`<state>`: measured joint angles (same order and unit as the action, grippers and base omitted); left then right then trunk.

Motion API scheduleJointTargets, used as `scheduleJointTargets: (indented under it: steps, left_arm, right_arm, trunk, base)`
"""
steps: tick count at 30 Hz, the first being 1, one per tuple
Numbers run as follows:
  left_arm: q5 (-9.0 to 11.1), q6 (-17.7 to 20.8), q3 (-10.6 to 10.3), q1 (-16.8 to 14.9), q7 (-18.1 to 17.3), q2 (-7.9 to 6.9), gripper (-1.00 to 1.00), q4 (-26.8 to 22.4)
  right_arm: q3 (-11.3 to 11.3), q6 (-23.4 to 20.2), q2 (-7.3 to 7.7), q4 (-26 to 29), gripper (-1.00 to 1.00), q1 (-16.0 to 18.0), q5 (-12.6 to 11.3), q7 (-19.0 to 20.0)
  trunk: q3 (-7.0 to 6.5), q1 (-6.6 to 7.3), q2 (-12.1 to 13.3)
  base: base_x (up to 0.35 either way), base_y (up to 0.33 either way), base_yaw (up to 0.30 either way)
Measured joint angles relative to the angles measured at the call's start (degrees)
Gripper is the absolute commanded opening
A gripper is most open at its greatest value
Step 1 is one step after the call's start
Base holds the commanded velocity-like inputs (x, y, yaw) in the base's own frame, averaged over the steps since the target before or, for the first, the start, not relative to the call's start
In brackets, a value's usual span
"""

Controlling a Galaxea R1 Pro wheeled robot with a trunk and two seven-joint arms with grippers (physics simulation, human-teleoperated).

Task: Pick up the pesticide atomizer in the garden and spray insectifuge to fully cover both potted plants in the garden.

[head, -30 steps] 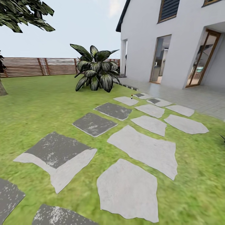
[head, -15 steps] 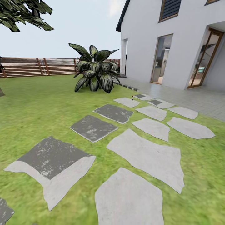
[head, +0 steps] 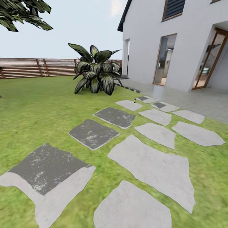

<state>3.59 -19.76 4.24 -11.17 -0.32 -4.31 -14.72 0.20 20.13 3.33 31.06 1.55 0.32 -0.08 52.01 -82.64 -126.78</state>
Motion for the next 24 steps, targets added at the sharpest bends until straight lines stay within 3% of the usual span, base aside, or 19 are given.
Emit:
scheduleJointTargets:
  steps: [24]
  left_arm:
    - [0.0, 0.0, 0.0, 0.0, 0.0, 0.00, 1.00, 0.0]
  right_arm:
    - [0.0, 0.0, 0.00, 0.0, 1.00, 0.0, 0.0, 0.0]
  trunk:
    - [0.00, 0.00, 0.0]
  base:
    - [0.339, 0.000, 0.000]
